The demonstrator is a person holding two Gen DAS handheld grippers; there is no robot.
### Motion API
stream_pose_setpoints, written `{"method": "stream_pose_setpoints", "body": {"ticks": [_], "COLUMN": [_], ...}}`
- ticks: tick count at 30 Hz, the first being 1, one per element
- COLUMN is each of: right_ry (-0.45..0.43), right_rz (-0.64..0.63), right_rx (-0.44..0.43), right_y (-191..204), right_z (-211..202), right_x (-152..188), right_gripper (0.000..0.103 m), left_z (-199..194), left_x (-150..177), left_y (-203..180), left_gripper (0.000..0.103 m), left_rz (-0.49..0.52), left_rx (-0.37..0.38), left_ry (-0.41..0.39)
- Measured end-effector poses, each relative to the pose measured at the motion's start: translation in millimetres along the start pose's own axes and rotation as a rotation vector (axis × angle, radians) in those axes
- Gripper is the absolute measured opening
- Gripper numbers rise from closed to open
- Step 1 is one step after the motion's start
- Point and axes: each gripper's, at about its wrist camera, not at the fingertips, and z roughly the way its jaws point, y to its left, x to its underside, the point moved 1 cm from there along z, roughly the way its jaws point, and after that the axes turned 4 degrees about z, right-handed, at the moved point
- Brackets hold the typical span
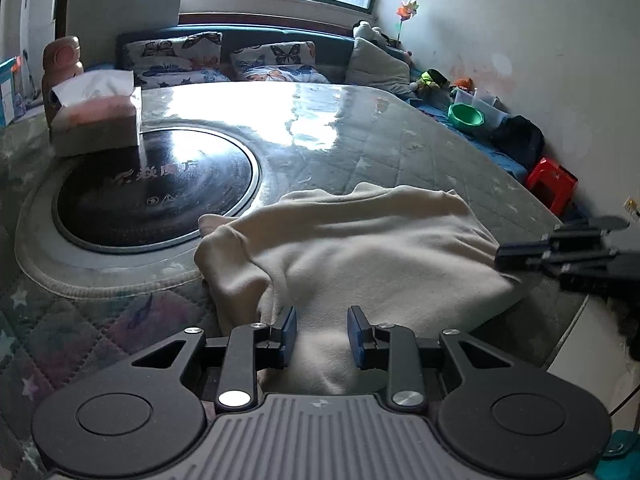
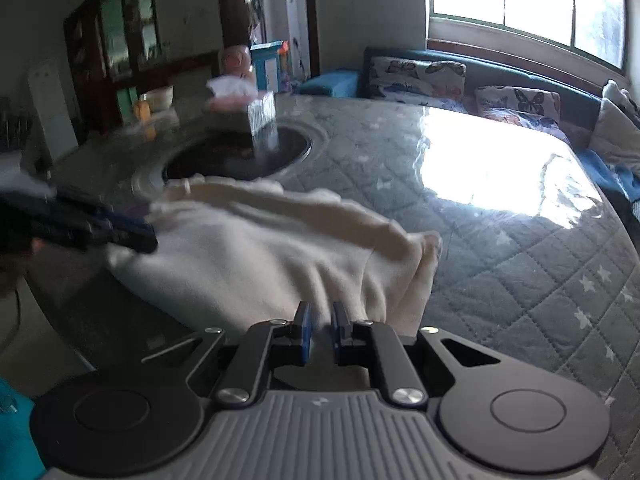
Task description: Fold clothes
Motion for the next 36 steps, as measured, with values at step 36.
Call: {"method": "stream_pose_setpoints", "body": {"ticks": [36], "right_ry": [0.01], "right_rz": [-0.033], "right_rx": [0.078], "right_y": [-10], "right_z": [77], "right_x": [-45], "right_gripper": [0.019], "left_z": [7], "left_x": [-16], "left_y": [57], "left_gripper": [0.053], "left_rz": [-0.16], "left_rx": [-0.173], "left_ry": [-0.021]}}
